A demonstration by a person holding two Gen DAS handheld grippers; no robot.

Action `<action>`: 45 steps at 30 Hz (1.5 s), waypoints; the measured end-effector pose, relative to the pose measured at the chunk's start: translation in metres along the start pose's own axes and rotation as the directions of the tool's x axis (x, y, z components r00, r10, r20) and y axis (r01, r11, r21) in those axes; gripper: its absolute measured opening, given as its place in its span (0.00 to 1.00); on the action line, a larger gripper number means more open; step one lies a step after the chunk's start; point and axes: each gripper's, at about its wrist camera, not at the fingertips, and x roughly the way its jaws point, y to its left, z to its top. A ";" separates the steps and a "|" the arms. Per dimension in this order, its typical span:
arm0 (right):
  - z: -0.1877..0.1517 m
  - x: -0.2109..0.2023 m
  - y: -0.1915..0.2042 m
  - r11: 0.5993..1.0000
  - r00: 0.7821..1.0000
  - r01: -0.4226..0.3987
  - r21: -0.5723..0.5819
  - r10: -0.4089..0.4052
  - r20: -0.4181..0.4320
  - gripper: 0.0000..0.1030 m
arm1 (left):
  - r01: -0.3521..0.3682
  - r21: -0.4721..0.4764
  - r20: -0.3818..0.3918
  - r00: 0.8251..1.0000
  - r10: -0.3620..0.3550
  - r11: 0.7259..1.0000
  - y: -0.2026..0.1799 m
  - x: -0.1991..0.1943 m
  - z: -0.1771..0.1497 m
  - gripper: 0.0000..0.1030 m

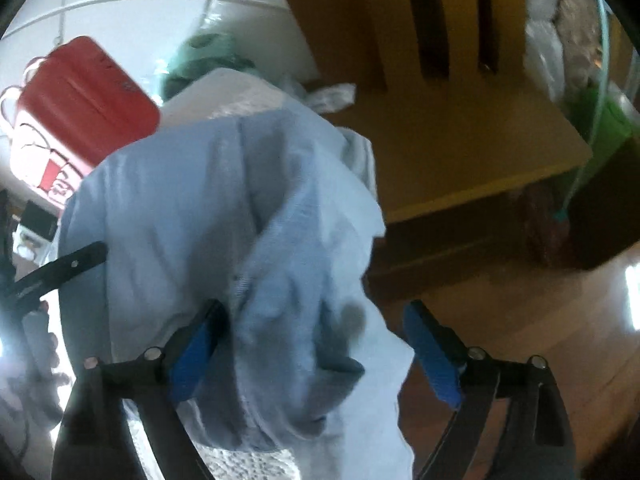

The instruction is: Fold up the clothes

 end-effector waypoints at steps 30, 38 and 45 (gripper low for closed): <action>-0.090 -0.143 0.036 0.977 0.990 0.107 -0.182 -0.089 0.105 0.94 | 0.024 0.171 0.061 0.998 -0.035 0.985 -0.108 -0.135 -0.087 1.00; -0.090 -0.145 0.038 0.978 0.991 0.100 -0.183 -0.080 0.110 0.94 | 0.002 0.167 0.071 0.997 -0.014 0.986 -0.107 -0.137 -0.086 1.00; -0.089 -0.146 0.041 0.978 0.991 0.095 -0.183 -0.075 0.114 0.94 | -0.008 0.171 0.084 0.996 -0.007 0.985 -0.105 -0.140 -0.085 1.00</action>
